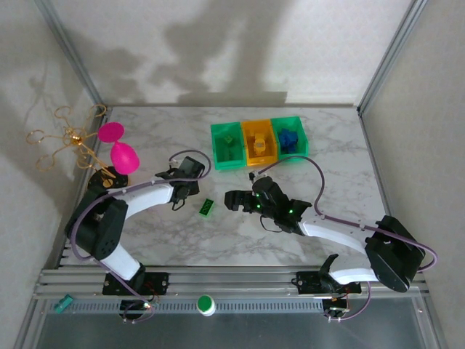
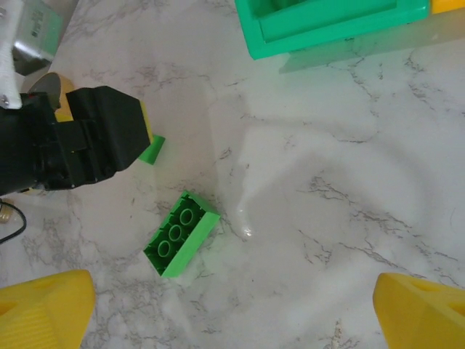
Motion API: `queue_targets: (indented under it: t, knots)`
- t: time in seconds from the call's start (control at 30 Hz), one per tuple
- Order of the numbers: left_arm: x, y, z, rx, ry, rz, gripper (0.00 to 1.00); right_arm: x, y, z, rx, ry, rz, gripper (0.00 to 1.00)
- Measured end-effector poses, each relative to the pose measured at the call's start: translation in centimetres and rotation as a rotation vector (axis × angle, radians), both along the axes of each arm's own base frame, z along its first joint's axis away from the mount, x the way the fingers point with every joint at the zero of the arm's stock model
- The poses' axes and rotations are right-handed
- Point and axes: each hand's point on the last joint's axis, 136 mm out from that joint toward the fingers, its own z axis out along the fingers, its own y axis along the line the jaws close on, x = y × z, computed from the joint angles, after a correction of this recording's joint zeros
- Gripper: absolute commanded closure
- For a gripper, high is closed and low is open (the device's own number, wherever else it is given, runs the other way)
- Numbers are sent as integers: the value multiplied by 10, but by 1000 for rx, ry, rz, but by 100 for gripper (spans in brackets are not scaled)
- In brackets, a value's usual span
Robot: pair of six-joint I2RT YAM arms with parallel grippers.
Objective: Sort the legos into containers by color
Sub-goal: Pick up the lego from the center of the table.
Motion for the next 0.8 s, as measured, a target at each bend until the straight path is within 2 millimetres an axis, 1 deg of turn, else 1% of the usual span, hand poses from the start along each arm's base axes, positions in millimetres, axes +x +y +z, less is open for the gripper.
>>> queue_targets:
  t: [0.13,0.2,0.27,0.37,0.43,0.53,0.8]
  knots:
    - [1,-2,-12,-6,35,-33,37,0,-1,-1,-6,1,-4,1]
    - [0,-5,-20,-13,61,-55,40,1,-3,-2,-12,-2,-13,1]
    - [-2,-9,-23,-22,74,-70,42,2,-4,-2,-19,-3,-18,1]
    - [-3,-11,-23,-24,76,-80,45,2,-4,-2,-19,-5,-21,1]
    - [-3,-11,-24,-18,77,-82,50,2,-4,-2,-19,-5,-21,1]
    - [-3,-9,-25,-7,79,-81,54,2,-4,-2,-22,-4,-21,1]
    - [-2,-8,-26,-7,79,-75,70,5,-6,0,-29,-12,-35,1]
